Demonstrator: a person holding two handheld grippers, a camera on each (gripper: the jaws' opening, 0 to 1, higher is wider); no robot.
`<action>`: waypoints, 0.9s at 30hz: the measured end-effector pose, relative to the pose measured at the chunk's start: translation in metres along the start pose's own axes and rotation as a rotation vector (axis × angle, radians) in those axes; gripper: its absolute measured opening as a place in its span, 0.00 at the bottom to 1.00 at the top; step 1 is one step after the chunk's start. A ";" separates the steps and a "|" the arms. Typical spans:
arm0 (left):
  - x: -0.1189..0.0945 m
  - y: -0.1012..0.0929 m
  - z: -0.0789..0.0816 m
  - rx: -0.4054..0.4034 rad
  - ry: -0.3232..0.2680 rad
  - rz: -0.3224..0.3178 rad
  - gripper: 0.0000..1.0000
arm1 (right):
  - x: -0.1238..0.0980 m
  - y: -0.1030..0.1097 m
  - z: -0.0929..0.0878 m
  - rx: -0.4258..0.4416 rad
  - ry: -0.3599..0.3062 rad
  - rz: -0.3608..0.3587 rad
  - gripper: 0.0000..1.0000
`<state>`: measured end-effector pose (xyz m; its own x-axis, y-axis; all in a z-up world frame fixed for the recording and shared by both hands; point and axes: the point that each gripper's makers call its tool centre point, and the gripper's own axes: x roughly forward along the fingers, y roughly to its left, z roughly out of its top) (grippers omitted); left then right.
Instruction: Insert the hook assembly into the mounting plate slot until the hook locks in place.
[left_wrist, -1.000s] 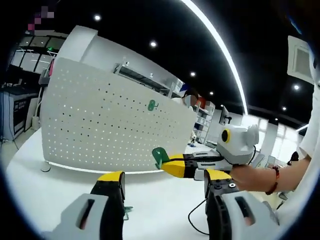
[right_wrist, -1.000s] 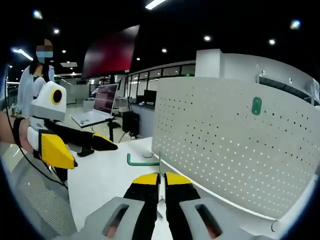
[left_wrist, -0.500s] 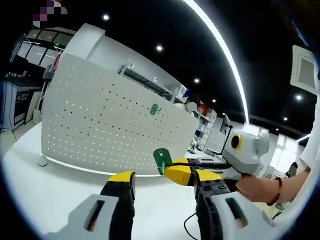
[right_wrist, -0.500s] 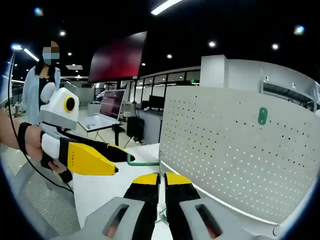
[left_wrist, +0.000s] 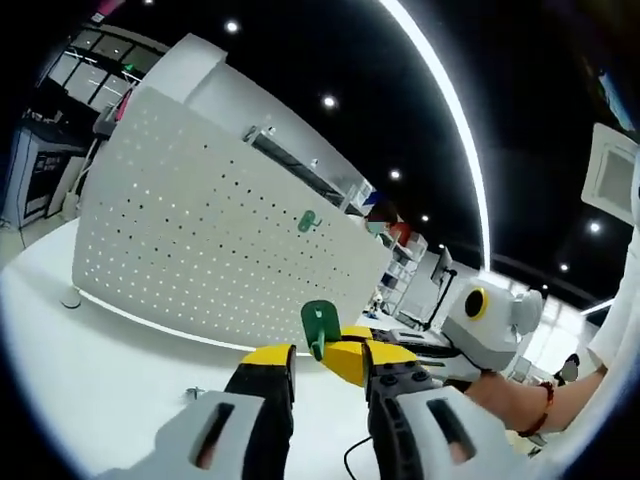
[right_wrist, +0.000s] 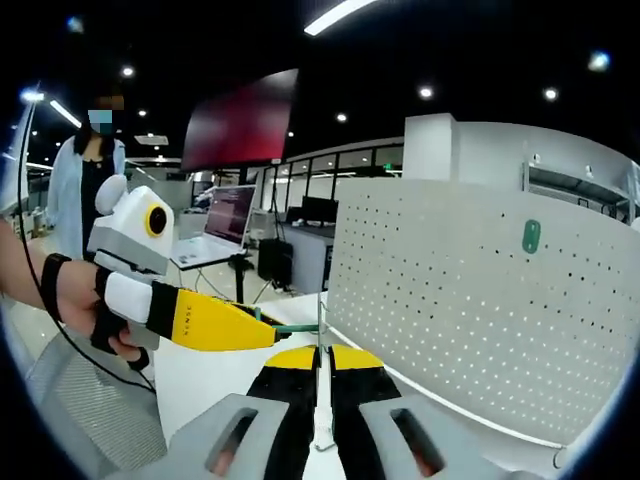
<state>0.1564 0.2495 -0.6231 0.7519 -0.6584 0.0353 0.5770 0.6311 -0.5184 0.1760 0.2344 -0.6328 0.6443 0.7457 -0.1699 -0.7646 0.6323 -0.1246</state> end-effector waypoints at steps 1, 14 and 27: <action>0.000 0.001 0.000 -0.008 -0.002 0.006 0.21 | 0.000 0.000 0.001 -0.009 -0.002 0.000 0.02; 0.002 0.004 0.000 -0.050 0.002 0.004 0.07 | 0.000 0.003 0.004 0.012 -0.013 0.014 0.02; 0.001 0.004 -0.003 -0.053 0.023 -0.001 0.03 | 0.002 0.008 0.002 0.015 -0.010 0.027 0.02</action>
<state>0.1588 0.2500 -0.6278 0.7435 -0.6685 0.0165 0.5595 0.6084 -0.5628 0.1715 0.2411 -0.6317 0.6234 0.7647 -0.1634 -0.7817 0.6147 -0.1057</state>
